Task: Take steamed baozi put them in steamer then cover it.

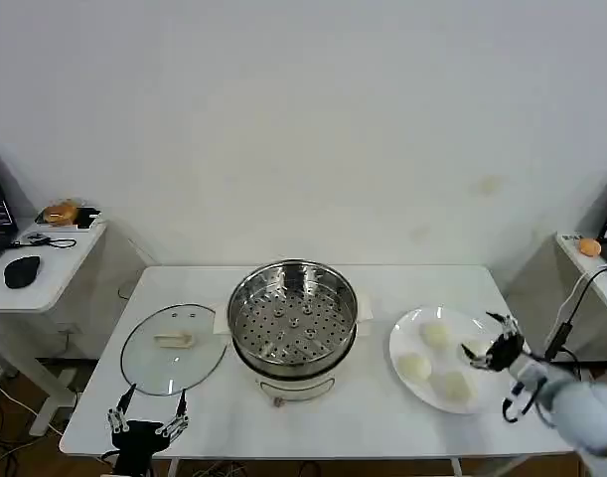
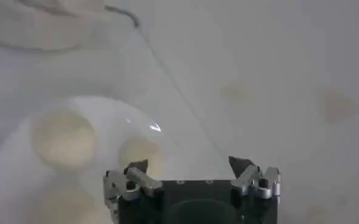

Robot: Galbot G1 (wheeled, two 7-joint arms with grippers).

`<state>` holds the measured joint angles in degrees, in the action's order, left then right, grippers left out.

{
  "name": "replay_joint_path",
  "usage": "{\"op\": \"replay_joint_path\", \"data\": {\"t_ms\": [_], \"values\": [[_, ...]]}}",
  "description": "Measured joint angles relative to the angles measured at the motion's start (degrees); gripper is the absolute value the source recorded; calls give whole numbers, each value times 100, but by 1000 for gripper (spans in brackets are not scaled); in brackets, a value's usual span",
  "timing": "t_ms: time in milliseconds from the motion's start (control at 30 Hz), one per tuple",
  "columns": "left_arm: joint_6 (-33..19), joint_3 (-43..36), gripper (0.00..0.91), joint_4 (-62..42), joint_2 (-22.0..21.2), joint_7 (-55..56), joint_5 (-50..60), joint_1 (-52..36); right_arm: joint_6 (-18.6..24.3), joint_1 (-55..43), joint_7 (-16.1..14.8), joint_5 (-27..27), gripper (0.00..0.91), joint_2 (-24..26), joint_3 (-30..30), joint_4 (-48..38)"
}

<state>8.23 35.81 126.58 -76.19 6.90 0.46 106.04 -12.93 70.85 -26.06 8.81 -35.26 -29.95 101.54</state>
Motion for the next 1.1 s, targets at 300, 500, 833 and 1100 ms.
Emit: {"op": "replay_joint_path", "data": {"t_ms": [300, 500, 833, 1100], "values": [[0, 20, 907, 85, -52, -124, 212, 5, 496, -2242, -1379, 314, 907, 556, 1972, -1044], [15, 120, 907, 88, -24, -173, 265, -50, 747, -3734, -2159, 319, 907, 538, 3506, -1752], [39, 283, 907, 88, -23, -225, 283, -157, 875, -5342, -2844, 358, 907, 147, 5314, -2733], [69, 330, 907, 70, -12, -264, 303, -229, 916, -5862, -2936, 444, 907, -308, 5995, -3334]]}}
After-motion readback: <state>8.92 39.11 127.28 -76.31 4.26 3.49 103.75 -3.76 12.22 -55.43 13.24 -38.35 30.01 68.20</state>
